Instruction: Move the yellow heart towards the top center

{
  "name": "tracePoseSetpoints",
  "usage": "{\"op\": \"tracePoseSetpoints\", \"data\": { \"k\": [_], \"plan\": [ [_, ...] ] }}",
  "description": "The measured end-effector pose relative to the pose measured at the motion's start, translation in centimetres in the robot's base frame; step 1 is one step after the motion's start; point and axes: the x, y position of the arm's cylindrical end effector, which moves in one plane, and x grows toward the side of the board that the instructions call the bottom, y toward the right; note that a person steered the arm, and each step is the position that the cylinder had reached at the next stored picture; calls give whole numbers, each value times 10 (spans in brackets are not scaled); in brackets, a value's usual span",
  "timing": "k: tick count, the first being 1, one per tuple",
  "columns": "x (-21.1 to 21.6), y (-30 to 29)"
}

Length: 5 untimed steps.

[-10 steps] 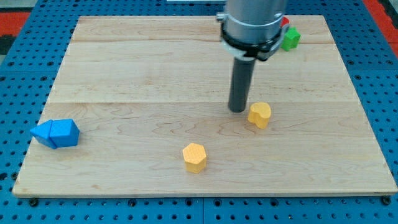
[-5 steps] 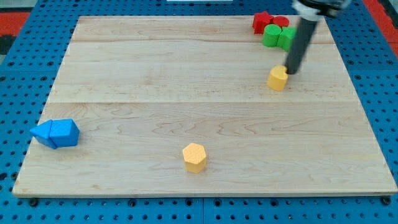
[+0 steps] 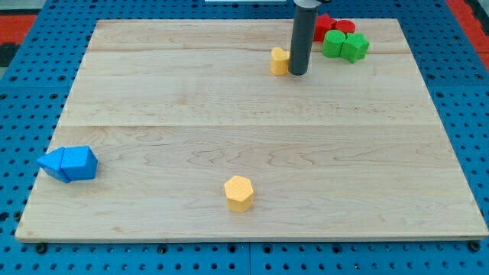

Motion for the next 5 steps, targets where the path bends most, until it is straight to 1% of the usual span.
{"op": "tracePoseSetpoints", "data": {
  "k": [1,2,3,4,5],
  "plan": [
    [45,-8],
    [30,-46],
    [-4,-20],
    [2,-37],
    [-17,-80]
  ]
}}
